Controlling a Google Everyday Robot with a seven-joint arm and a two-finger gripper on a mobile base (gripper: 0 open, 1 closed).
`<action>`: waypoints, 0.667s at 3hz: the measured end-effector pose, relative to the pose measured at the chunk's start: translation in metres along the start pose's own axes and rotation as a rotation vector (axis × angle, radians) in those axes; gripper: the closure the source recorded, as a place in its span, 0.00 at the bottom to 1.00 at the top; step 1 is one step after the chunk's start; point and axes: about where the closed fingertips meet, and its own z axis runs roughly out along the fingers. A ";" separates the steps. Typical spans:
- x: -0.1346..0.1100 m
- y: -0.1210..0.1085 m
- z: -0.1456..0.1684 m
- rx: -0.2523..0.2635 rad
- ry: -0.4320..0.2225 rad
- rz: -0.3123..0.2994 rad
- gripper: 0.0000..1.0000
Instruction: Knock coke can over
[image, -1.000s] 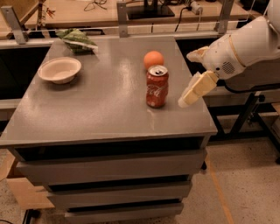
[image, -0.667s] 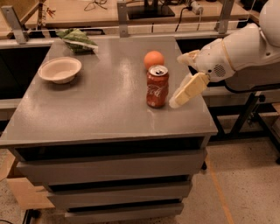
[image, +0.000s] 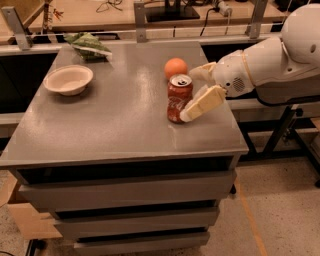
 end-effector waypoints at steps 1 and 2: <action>-0.004 -0.002 0.009 -0.012 -0.032 -0.005 0.37; -0.012 -0.002 0.022 -0.043 -0.070 -0.022 0.62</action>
Offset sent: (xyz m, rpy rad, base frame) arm 0.0131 0.0355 -0.0029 0.1085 -0.0160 0.0821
